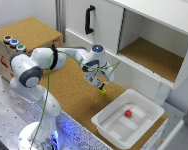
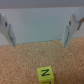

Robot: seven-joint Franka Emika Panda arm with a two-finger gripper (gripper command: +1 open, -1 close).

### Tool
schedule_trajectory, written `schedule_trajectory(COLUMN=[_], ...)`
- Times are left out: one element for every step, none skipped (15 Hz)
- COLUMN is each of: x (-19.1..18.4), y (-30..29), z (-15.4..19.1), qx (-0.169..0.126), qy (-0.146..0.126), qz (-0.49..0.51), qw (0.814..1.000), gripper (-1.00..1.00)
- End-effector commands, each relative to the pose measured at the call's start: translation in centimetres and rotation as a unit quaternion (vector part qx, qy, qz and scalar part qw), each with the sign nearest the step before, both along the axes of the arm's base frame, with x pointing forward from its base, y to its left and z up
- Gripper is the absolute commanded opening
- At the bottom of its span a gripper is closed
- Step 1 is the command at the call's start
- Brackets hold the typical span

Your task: Go push the yellow block to the left

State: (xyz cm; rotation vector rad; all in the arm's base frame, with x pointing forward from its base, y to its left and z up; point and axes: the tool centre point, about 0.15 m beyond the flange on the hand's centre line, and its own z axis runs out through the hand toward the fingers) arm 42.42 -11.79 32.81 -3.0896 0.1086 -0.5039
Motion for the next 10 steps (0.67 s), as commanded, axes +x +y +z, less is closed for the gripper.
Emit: schedule_trajectory(x=[-0.1, 0.0, 0.0, -0.1, -0.3, -0.5, -0.8, -1.1, -1.5, -1.9], y=[0.2, -0.2, -0.6, -1.0, -1.5, -1.7, -2.4, -3.1, -3.6, -4.0], z=[0.1, -0.5, -0.9, -1.0, -1.1, -1.7, -1.7, -2.0, -2.3, -2.3], qx=[-0.009, -0.001, 0.006, 0.017, 0.028, 0.030, 0.026, 0.027, 0.014, 0.014], qy=[0.008, 0.001, 0.005, 0.005, 0.001, 0.012, 0.020, 0.030, 0.039, 0.048], qz=[-0.005, 0.010, 0.023, 0.029, 0.039, 0.054, 0.071, 0.088, 0.105, 0.120], qw=[1.000, 1.000, 1.000, 0.999, 0.999, 0.998, 0.997, 0.995, 0.994, 0.992], gripper=[1.00, 1.00, 1.00, 1.00, 1.00, 1.00, 1.00, 1.00, 1.00, 1.00])
